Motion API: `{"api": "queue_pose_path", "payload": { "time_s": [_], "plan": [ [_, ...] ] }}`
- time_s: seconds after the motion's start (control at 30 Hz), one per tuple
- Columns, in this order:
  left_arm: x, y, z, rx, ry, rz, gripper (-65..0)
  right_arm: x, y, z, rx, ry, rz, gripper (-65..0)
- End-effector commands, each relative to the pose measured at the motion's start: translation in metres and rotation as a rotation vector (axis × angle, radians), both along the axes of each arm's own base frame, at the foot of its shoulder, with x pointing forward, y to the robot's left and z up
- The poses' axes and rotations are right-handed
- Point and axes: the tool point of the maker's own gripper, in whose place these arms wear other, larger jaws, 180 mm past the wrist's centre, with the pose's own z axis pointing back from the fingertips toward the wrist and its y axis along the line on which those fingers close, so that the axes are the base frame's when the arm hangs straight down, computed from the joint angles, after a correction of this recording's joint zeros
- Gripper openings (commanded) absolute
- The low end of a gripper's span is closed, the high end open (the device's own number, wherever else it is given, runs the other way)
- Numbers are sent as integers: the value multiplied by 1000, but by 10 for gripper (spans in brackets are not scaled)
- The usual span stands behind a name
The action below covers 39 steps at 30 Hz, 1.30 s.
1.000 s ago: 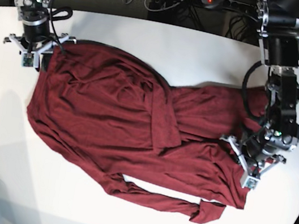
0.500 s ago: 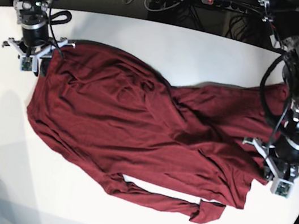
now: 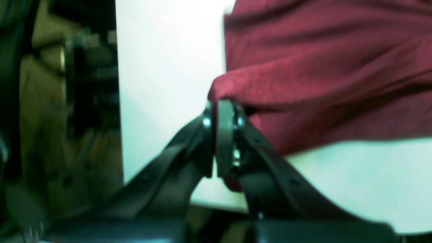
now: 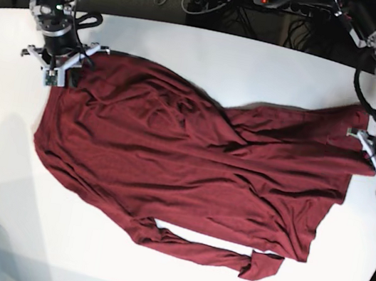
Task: Layout the t-shirt on the table in an organized manner, then fold the t-shirt properly
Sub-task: 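Stretch the shirt's side edge outward with the left gripper, right gripper holding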
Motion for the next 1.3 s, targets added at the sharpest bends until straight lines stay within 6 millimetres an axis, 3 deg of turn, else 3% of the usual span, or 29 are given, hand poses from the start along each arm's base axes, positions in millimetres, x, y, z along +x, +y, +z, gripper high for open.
{"api": "queue_pose_path", "payload": {
  "time_s": [0.0,0.23,0.33,0.43,0.6,0.83,1.07,1.27],
  "plan": [
    [2,8,13,26,-32,12,-645,10,0,6,8,-38,5,-535],
    [-23,36,11,60,15,88,-645,6,-6,-16,23,20,-8,-535],
    [-32,42,7,80,44,89,-645,5,-10,-18,14,29,-6,-535],
    [-47,43,-3,86,95,88,-645,1,-29,-17,-14,34,-28,-535],
    [-68,42,-20,91,172,80,-645,-1,-44,-14,-27,30,-62,-535],
    [-93,56,-24,141,252,81,-645,-3,-45,-15,-26,33,-69,-535],
    [-93,51,-33,117,260,71,-646,-3,-43,-16,-21,33,-69,-535],
    [-66,33,-53,46,267,23,-646,-3,-45,-15,-25,32,-70,-535]
  ]
}}
